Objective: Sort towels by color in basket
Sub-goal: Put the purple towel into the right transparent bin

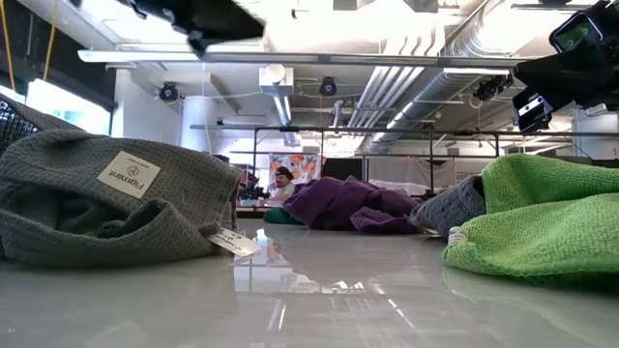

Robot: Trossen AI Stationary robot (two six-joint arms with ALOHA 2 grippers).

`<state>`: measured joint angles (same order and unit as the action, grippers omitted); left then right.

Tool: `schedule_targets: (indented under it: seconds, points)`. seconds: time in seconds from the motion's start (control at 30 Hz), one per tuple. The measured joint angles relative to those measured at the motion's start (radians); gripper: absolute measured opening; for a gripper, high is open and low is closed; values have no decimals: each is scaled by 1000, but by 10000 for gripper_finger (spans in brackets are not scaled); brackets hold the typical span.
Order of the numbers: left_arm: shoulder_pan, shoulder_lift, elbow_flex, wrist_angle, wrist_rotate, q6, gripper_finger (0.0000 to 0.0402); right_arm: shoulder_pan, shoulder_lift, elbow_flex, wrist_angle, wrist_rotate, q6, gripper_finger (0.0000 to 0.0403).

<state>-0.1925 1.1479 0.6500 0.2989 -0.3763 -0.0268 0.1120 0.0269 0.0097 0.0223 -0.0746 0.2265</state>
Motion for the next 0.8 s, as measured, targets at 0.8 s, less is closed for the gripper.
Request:
schedule_targets:
  seconds: [0.8]
  points:
    - [-24, 348, -161, 652, 146, -48, 71, -40, 206, 51, 218, 528, 27, 1]
